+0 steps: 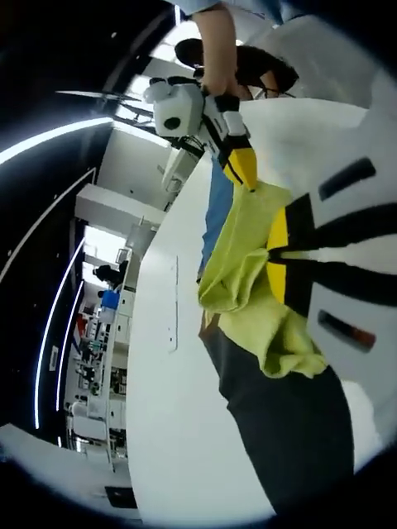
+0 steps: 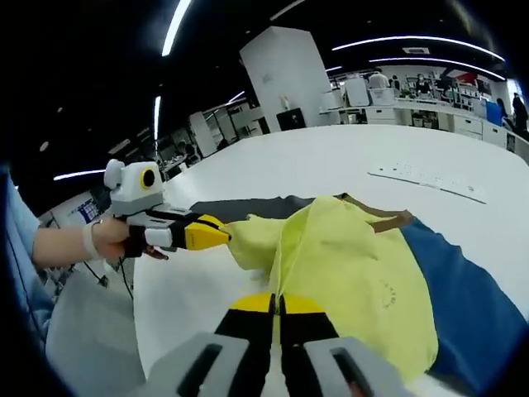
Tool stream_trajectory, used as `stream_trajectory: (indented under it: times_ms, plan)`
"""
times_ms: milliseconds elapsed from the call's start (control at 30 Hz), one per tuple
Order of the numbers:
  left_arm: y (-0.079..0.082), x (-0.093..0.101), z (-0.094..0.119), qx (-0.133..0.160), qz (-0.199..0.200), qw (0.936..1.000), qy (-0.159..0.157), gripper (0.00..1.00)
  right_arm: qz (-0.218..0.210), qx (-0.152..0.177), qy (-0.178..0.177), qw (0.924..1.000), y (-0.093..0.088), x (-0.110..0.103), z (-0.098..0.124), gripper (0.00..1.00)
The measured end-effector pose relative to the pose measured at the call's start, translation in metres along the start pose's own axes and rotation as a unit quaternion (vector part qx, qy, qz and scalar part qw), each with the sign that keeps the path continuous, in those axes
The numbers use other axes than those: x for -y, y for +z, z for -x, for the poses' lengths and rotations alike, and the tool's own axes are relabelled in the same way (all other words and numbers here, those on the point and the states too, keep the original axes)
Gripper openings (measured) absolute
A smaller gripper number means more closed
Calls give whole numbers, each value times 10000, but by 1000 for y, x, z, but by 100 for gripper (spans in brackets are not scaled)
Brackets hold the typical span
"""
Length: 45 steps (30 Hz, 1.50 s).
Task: Fold the garment on the visible template until the final outline fits inside the template.
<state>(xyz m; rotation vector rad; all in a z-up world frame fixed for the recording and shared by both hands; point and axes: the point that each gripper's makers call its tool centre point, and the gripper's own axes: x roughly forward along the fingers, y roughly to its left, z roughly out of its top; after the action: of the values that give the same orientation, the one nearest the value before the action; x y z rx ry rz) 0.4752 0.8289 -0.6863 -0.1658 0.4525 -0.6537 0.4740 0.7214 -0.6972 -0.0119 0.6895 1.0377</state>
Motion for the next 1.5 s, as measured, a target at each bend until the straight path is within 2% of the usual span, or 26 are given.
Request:
stream_trajectory:
  times_ms: [200,533,700,900,1067,1100,1267,1333,1500]
  plan:
    - [-2,4,34,-47,-239,9997,33,0,57,-12,-51,10000,-6,-3,30,0]
    - [-21,6,83,-351,-508,9981,89,0,116,-94,-108,9998,-25,-18,72,0]
    - [-34,9,104,-567,-642,9963,56,0,154,-196,-102,9996,-37,-24,85,0]
    - [-54,13,120,-880,-767,9932,-15,0,137,-346,-73,9993,-54,-30,101,0]
    - [-74,20,132,-1139,-759,9904,-177,0,131,-659,-25,9977,-83,-35,115,0]
    - [-81,21,135,-1262,-776,9887,-222,0,122,-700,-39,9975,-87,-35,117,0]
    - [-99,24,145,-1472,-709,9861,-315,0,112,-1036,-92,9945,-117,-33,128,0]
    - [-108,23,148,-1627,-751,9833,-311,0,124,-1175,-99,9929,-128,-32,132,0]
    - [-119,20,153,-1755,-688,9817,-268,0,165,-1400,-199,9898,-150,-22,143,0]
